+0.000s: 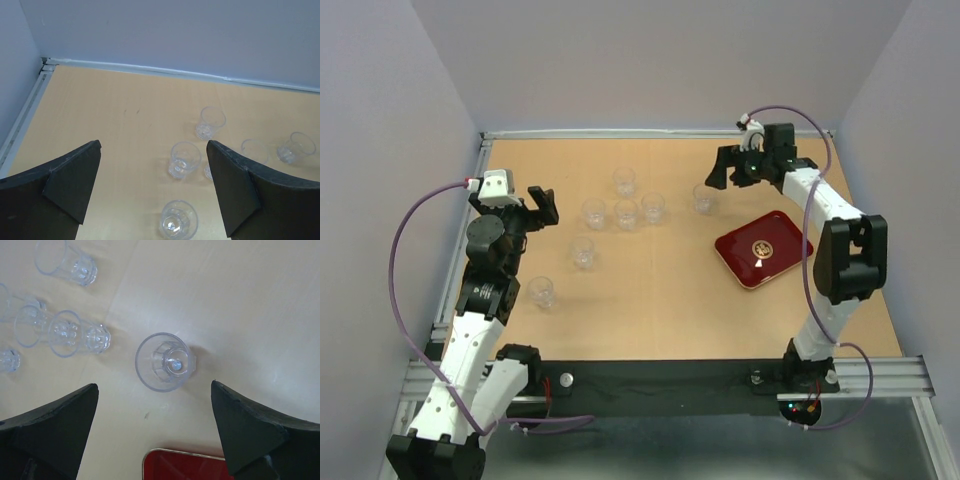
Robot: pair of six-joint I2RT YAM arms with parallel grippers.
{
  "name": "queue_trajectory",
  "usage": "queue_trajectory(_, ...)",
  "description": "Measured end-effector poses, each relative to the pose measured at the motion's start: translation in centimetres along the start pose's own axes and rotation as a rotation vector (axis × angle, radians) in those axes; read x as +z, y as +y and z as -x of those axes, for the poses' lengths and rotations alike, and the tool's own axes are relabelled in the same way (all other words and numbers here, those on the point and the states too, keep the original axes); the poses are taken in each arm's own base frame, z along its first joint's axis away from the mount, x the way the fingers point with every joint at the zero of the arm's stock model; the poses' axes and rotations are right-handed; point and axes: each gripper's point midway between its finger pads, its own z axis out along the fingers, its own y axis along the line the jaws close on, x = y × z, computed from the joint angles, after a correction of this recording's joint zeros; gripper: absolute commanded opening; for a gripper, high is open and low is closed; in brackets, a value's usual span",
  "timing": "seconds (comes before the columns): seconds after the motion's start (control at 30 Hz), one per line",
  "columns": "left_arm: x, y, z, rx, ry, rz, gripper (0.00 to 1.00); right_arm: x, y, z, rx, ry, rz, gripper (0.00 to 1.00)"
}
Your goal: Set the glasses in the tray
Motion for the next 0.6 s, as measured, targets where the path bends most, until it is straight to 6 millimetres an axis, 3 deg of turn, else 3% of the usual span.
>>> queue_trajectory(0.13,0.0,-0.1,0.0,0.000,0.001,-0.007,0.98,2.0,0.1,-1.4,0.022,0.057,-0.034,0.85)
queue_trajectory(0.3,0.0,-0.5,-0.1,-0.004,0.005,-0.025,0.98,3.3,-1.6,-2.0,0.045,0.090,-0.084,0.63)
queue_trajectory(0.6,0.0,-0.8,-0.1,-0.005,0.008,-0.042,0.98,5.3,-4.0,-4.4,0.071,0.166,-0.143,0.41)
